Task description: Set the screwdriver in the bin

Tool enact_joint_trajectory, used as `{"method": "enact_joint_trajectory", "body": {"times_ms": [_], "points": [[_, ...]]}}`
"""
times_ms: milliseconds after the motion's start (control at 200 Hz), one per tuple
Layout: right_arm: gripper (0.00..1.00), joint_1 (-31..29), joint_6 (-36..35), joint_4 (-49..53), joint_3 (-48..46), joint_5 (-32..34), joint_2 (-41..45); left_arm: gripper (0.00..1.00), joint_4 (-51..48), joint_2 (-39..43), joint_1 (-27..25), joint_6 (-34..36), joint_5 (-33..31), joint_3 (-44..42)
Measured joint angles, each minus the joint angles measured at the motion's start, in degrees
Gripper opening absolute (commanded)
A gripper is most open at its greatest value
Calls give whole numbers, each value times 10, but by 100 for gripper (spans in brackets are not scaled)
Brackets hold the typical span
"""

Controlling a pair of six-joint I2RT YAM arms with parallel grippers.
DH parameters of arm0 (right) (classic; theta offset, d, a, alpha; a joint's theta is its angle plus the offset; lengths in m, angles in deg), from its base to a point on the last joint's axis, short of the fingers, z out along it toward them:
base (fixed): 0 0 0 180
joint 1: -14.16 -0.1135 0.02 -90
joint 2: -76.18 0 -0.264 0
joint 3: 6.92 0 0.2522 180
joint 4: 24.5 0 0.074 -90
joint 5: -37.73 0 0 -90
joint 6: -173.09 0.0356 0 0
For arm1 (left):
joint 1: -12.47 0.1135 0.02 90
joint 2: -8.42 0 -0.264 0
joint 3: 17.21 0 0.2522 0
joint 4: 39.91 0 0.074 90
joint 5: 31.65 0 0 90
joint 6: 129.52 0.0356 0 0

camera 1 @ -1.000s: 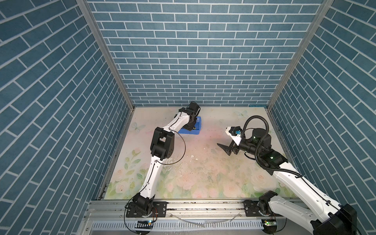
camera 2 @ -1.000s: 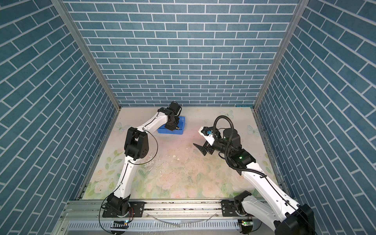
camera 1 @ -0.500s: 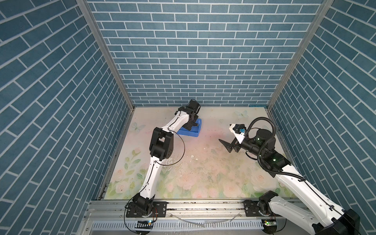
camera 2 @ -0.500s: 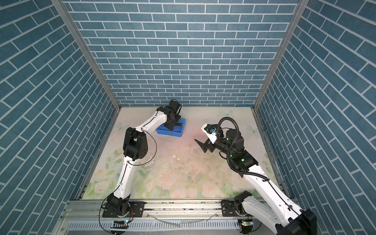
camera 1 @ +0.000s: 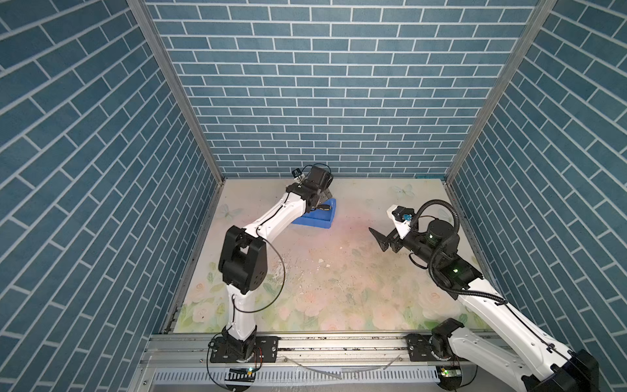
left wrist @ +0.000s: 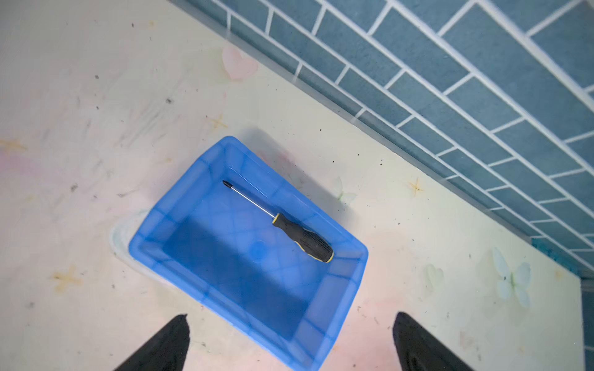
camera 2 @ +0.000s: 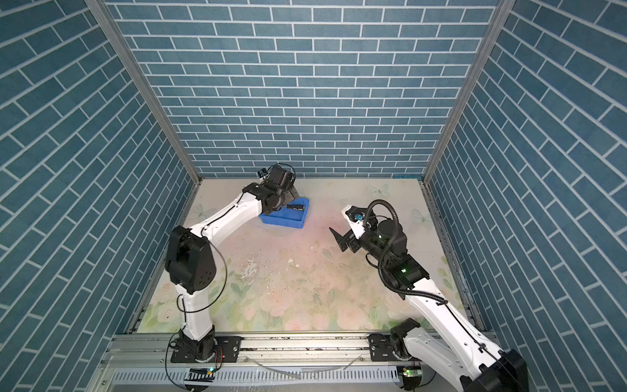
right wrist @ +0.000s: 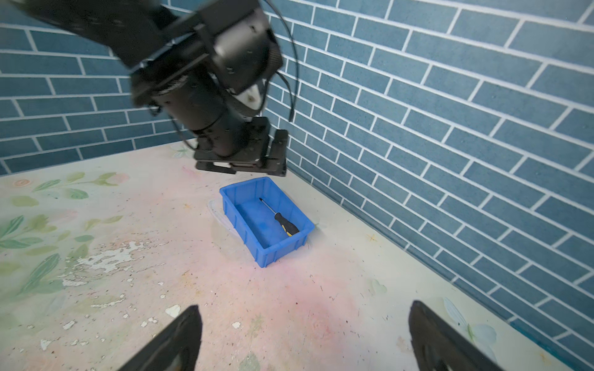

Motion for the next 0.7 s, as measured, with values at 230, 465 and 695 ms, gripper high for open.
{"method": "enact_joint_trajectory", "body": {"times_ms": [230,465,695], "points": [[99,25,45,-47,-51,68,5,100,166,163,-4,161,-30,-263],[99,70,73,-85,-103,124,5,100,242,261,5,272,-43,-372],[99,140,82,-125,-170,171,7,100,288,338,37,355,-44,-461]]}}
